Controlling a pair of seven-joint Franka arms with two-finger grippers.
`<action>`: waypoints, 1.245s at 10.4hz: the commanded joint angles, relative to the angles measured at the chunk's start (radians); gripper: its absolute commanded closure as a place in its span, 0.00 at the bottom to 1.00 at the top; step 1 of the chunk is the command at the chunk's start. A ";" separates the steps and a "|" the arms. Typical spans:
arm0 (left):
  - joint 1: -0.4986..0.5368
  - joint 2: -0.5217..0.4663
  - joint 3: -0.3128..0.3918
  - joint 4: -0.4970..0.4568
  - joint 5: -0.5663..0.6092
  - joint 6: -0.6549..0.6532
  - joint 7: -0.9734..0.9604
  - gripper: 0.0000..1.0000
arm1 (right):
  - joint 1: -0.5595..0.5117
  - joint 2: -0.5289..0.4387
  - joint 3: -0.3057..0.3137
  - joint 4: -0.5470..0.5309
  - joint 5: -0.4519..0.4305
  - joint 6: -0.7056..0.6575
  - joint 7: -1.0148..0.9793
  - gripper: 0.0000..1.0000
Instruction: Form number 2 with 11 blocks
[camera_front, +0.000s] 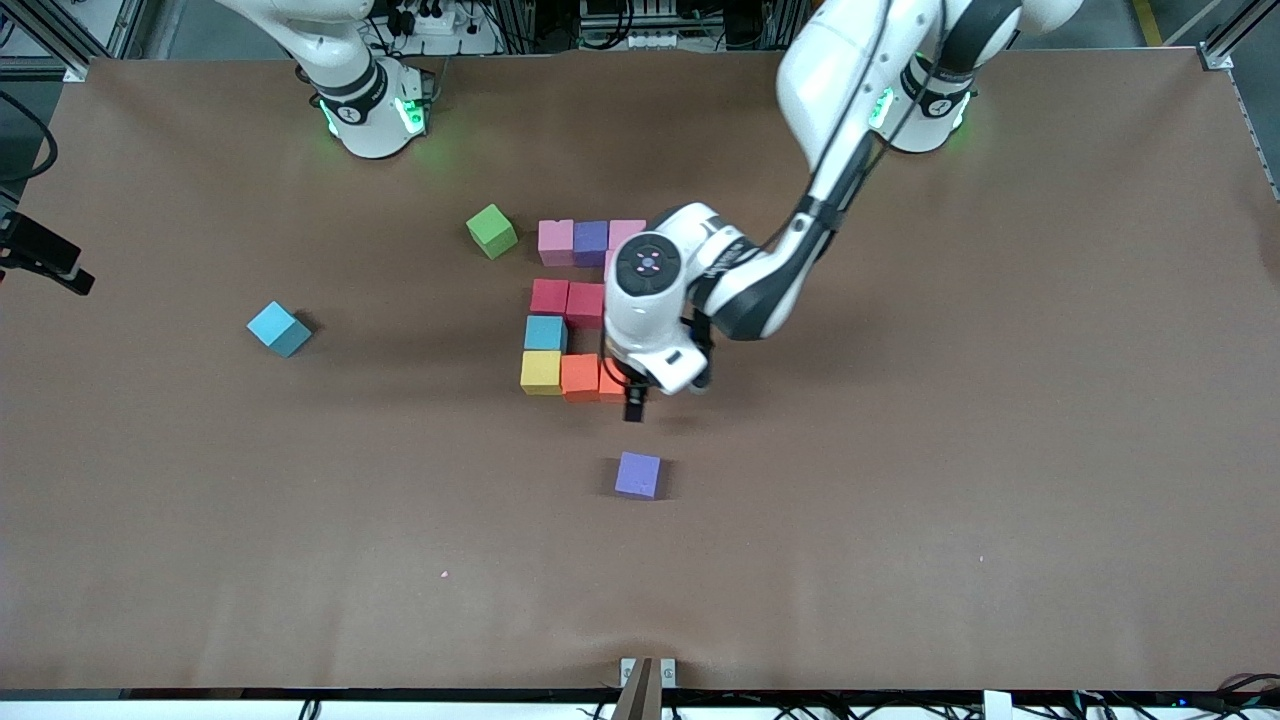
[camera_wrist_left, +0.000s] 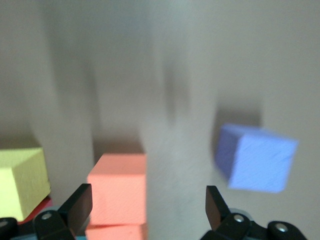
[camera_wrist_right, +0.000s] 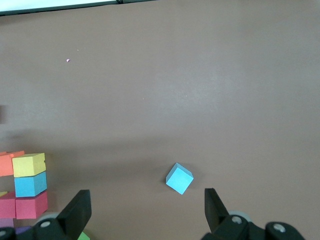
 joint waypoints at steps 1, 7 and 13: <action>0.105 -0.115 -0.007 -0.026 0.020 -0.122 0.140 0.00 | -0.015 0.004 0.008 0.017 0.005 -0.014 -0.010 0.00; 0.430 -0.258 -0.010 -0.026 0.020 -0.227 0.539 0.00 | -0.007 0.005 0.009 0.010 0.004 -0.033 -0.021 0.00; 0.621 -0.385 -0.021 -0.071 -0.035 -0.525 0.964 0.00 | 0.018 0.015 0.018 0.013 -0.044 -0.053 -0.030 0.00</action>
